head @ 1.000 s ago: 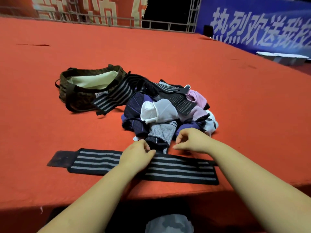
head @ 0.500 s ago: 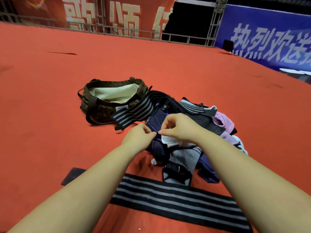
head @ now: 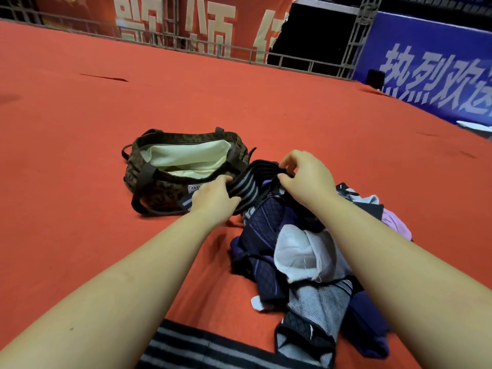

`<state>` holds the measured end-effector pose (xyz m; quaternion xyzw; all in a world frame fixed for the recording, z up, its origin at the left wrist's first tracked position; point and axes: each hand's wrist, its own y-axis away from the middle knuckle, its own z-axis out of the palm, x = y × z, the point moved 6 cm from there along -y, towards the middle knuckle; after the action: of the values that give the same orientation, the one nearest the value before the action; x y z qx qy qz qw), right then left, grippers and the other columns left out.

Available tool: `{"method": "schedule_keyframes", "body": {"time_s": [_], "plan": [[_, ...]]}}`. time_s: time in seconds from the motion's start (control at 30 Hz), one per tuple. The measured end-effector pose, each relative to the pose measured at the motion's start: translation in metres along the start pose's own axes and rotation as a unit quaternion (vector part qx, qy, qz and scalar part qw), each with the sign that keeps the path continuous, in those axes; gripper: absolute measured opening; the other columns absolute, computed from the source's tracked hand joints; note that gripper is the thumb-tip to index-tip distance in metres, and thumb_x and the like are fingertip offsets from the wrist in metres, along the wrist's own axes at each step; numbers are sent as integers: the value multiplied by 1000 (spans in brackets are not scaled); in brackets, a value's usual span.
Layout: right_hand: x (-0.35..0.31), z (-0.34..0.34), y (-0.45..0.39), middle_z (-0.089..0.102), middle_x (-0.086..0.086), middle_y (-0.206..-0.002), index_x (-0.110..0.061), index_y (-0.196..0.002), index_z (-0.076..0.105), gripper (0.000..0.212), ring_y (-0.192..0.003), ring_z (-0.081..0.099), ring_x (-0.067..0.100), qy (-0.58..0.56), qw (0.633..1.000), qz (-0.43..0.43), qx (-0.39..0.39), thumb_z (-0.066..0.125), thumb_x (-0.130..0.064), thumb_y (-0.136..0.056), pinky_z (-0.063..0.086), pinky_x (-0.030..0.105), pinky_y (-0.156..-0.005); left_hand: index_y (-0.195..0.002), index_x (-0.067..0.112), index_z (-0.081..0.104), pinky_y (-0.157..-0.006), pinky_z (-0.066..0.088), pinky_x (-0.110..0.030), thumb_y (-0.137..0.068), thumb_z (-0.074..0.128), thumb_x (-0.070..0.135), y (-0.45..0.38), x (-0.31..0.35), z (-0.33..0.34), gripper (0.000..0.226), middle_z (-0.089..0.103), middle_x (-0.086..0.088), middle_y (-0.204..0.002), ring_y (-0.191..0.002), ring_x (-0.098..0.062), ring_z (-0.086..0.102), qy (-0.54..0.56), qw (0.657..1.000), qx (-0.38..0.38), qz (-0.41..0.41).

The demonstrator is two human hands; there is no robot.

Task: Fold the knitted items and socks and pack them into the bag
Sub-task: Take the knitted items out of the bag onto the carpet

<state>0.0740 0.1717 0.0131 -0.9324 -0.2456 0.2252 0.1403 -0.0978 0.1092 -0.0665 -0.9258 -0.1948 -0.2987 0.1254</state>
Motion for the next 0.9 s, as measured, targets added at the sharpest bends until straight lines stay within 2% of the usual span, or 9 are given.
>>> {"method": "schedule_keyframes", "body": {"time_s": [0.13,0.2,0.3,0.37,0.43,0.53,0.63,0.77,0.9], "plan": [[4,11,-15,52,6,-122,-22,-122,53,40,-117,45,27,38,999,21,-5,63,-24,-83,38,37,-95,-127,23,57,-102,36,-34,-88,60,25,2,7,10,39,61,0,-127,-121,-23,51,-19,997,9,69],[5,18,-16,53,6,-124,-23,-126,53,43,-119,44,28,44,998,28,-29,62,-26,-84,37,38,-98,-125,21,59,-101,35,-32,-89,59,20,9,8,13,36,61,-1,-126,-121,-22,51,-2,996,13,88],[2,19,-9,56,6,-120,-22,-121,57,36,-116,46,28,44,998,24,-35,59,-25,-85,39,39,-96,-126,21,59,-102,34,-32,-89,58,19,18,7,14,36,60,-3,-125,-121,-22,50,12,995,25,98],[-6,15,5,57,5,-119,-21,-119,58,34,-114,47,28,50,999,2,-11,58,-23,-85,38,39,-96,-126,20,59,-102,34,-32,-88,59,17,25,1,13,38,60,-4,-122,-119,-23,51,28,995,31,95],[-21,13,26,59,3,-115,-20,-113,61,28,-110,49,26,47,998,-41,11,57,-21,-85,38,39,-94,-124,19,60,-102,35,-34,-84,63,14,38,-7,10,41,60,-5,-118,-116,-24,52,51,992,53,102],[-53,27,71,65,3,-100,-18,-99,67,19,-99,54,28,38,990,-131,-31,59,-19,-82,41,39,-85,-123,20,61,-103,36,-36,-79,67,13,65,-32,6,45,58,-5,-118,-115,-25,51,41,992,73,97],[-78,54,121,66,3,-96,-17,-96,68,15,-96,56,26,7,978,-174,-114,60,-20,-83,39,37,-83,-120,23,62,-102,36,-34,-82,67,21,97,-63,3,39,57,-2,-119,-116,-23,51,8,997,32,64],[-89,95,171,62,-6,-109,-23,-104,63,19,-100,56,14,-73,969,-93,-217,61,-29,-86,42,28,-85,-122,26,58,-103,34,-33,-85,64,38,136,-106,-13,40,53,-2,-126,-122,-23,47,-86,996,-8,-29],[-98,122,205,63,-5,-110,-24,-107,62,25,-99,58,13,-117,962,-31,-243,66,-32,-83,44,28,-90,-124,23,54,-101,38,-37,-81,66,47,173,-153,-41,51,52,-8,-126,-122,-29,48,-103,982,8,-161]]}}
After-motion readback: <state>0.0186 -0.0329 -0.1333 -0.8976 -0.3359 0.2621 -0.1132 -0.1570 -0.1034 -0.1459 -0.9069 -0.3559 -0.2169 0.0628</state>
